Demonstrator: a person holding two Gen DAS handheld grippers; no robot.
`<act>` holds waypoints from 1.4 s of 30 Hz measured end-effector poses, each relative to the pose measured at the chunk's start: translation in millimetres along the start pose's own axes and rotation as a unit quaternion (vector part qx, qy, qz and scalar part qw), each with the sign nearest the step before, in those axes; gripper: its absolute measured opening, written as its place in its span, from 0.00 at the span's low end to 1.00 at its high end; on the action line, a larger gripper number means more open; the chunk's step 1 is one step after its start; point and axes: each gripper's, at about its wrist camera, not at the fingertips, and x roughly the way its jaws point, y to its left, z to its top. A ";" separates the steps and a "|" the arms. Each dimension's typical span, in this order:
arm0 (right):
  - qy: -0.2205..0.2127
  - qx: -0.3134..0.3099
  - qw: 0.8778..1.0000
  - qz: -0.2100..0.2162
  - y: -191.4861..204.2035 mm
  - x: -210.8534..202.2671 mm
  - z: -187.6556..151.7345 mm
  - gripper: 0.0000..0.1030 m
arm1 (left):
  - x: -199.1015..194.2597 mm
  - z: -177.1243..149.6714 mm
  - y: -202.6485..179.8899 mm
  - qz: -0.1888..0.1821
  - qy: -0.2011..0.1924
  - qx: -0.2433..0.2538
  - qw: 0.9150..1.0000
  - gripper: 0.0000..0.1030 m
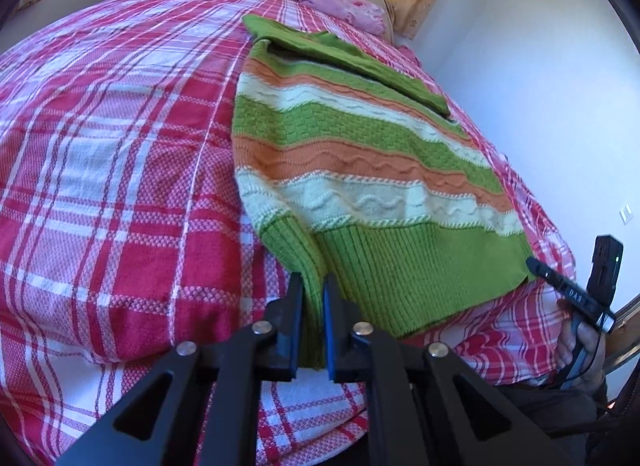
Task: Fold small clothes
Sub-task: 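Close both tools on the green ribbed hem of the sweater, then lift the held hem with both tools and fold it onto the collar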
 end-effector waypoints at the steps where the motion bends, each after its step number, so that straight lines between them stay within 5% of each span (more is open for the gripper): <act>1: -0.001 0.001 1.000 0.009 -0.1 -0.4 -0.5 0.06 | -0.9 0.8 0.9 -0.004 0.000 -0.002 1.000 0.09; 8: -0.071 0.048 0.995 0.055 -13.9 -32.2 10.8 0.04 | -41.8 22.4 0.7 -0.067 -0.073 0.002 0.995 0.07; 16: -0.145 0.045 0.986 0.071 -1.6 -56.8 53.0 0.04 | -52.9 59.8 -6.7 -0.088 -0.110 0.012 0.990 0.07; 27: -0.169 0.019 0.984 0.054 7.0 -32.2 128.4 0.03 | -29.5 124.6 6.3 -0.087 -0.136 -0.013 0.987 0.07; 42: -0.182 0.003 0.983 0.039 0.1 22.5 273.3 0.03 | 0.5 254.1 10.9 -0.061 -0.188 -0.020 0.980 0.07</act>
